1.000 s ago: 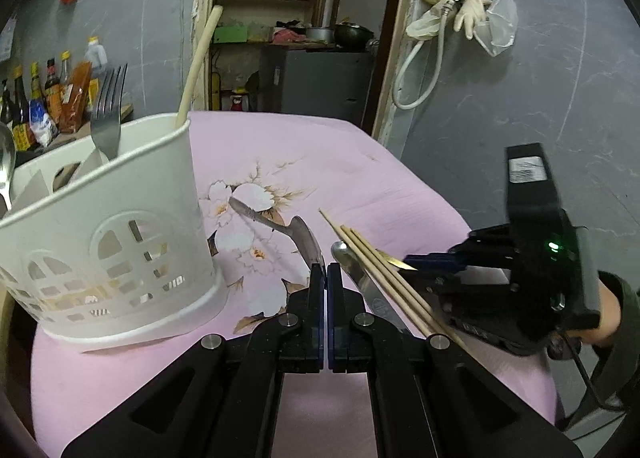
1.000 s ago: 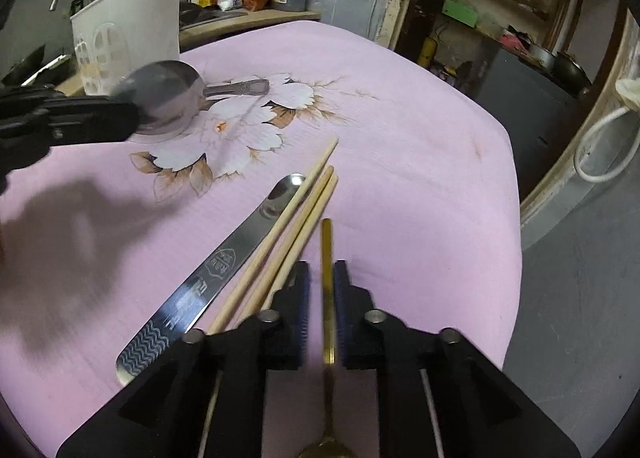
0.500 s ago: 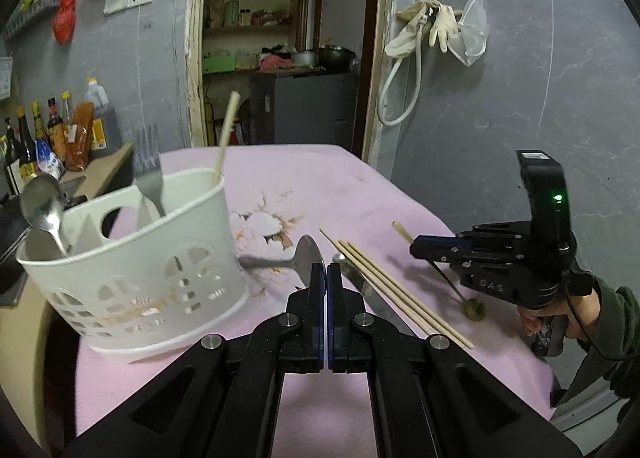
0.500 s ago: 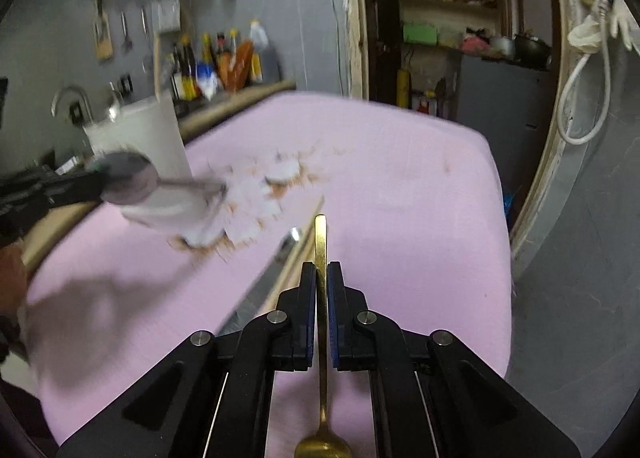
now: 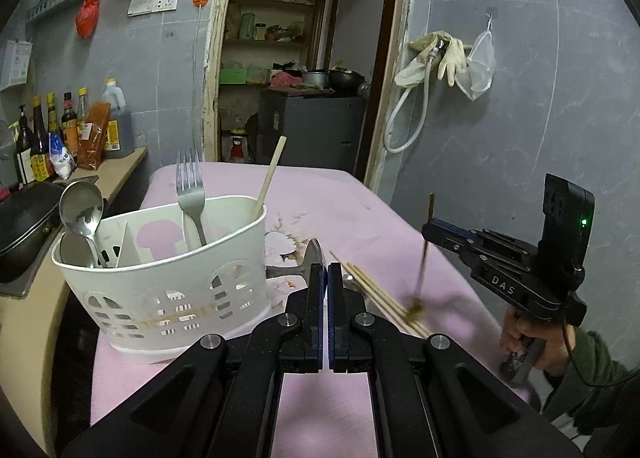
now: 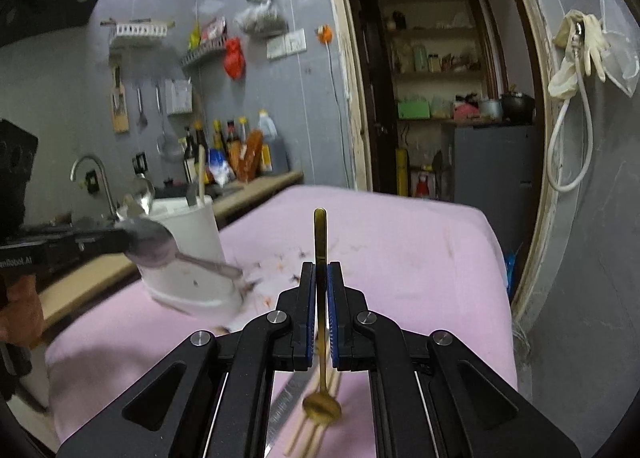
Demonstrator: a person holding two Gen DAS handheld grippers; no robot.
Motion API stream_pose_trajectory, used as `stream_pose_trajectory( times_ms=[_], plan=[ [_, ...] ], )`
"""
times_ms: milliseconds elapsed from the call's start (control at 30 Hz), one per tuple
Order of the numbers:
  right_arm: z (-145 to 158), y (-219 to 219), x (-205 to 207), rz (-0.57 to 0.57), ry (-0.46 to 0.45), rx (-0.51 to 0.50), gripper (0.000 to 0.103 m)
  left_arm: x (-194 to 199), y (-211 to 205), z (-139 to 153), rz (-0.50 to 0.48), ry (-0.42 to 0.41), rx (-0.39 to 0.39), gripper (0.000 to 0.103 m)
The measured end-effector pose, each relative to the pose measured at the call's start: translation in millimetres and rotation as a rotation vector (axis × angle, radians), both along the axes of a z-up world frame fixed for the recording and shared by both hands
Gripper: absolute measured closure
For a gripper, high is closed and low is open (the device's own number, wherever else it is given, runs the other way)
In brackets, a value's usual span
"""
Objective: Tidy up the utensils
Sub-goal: 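Lift the gold spoon with the right gripper while the left gripper lifts a steel spoon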
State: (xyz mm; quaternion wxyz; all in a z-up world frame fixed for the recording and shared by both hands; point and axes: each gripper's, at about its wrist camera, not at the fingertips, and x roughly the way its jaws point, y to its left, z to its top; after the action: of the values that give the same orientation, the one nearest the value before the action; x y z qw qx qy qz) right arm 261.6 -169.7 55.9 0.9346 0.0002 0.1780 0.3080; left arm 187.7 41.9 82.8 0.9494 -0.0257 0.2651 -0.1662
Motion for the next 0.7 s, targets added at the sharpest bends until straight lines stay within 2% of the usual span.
stream_pose_trajectory(
  times_ms=[167,300,467,533,567,633,667,700],
  plan=[
    [19.8,6.9,-5.0,0.011,-0.06,0.05,0.1,-5.9,8.0,16.3,-0.022,0.006,-0.052,0.103],
    [29.2,16.4,-4.5,0.022,-0.082,0.048,0.1,-11.7,12.3,27.1,-0.033,0.002,-0.073,0.103],
    [15.8,18.2,5.4,0.04,-0.004,0.043,0.1,-14.4,14.3,20.6,-0.047,0.037,-0.093,0.103],
    [4.0,19.4,10.1,0.042,0.053,-0.008,0.098,-13.7,12.8,14.5,-0.064,0.065,-0.099,0.103],
    [-1.7,20.7,11.3,0.047,0.075,-0.04,0.096,-13.6,12.4,12.2,-0.073,0.076,-0.102,0.103],
    [-13.1,26.9,13.5,0.071,0.109,-0.131,0.084,-14.0,12.7,9.6,-0.089,0.088,-0.104,0.103],
    [-18.6,30.3,13.9,0.086,0.117,-0.171,0.072,-15.0,13.1,8.5,-0.093,0.09,-0.103,0.103],
    [-23.6,34.4,14.3,0.108,0.125,-0.208,0.069,-15.6,13.2,7.8,-0.094,0.091,-0.103,0.103]
  ],
)
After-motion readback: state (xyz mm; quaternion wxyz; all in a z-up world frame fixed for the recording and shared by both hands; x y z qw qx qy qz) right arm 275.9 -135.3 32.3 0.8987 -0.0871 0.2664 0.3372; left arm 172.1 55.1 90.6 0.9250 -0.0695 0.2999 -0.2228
